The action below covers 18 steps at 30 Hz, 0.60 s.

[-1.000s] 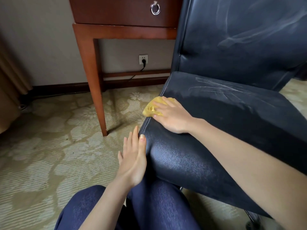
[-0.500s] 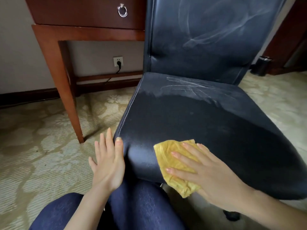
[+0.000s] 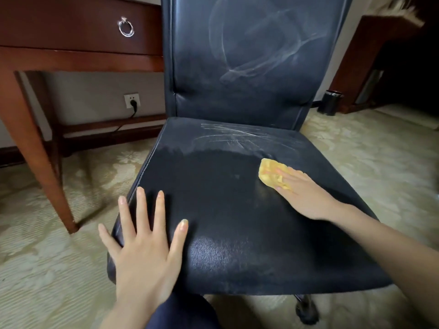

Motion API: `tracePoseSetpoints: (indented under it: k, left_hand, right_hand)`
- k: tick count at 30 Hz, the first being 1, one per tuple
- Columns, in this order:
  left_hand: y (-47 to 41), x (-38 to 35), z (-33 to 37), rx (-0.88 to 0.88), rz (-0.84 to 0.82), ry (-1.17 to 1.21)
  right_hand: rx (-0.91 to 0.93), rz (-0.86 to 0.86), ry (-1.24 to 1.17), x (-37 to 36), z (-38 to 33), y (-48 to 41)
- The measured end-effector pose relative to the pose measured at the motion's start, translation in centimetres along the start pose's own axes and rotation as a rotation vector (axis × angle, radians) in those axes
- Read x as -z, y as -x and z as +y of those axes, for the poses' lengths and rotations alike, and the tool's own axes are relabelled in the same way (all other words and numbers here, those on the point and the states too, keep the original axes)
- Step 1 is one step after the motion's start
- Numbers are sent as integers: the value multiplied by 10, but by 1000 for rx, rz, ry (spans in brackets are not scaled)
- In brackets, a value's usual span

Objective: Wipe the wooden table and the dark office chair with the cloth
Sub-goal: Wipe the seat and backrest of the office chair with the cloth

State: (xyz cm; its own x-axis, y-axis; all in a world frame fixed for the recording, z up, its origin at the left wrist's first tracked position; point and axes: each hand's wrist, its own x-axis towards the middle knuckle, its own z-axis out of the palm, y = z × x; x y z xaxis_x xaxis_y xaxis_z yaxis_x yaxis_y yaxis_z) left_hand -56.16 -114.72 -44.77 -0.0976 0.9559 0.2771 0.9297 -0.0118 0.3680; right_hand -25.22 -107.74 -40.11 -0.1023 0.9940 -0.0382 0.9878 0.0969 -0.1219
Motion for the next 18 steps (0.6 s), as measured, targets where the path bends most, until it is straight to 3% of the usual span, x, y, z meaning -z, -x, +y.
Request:
tracePoseSetpoints:
  k: [7,13,18]
  left_hand:
    - [-9,-4,-3,-7,-19,12]
    - [-27,-2,-24,-28,-45,-55]
    - [-53,9,-43,-99,-177,-296]
  right_hand:
    - [-67,-39,81,-5,-53,-66]
    - [209,-43,44,-12,-106,-26]
    - [470,-9,89,-18,-117,51]
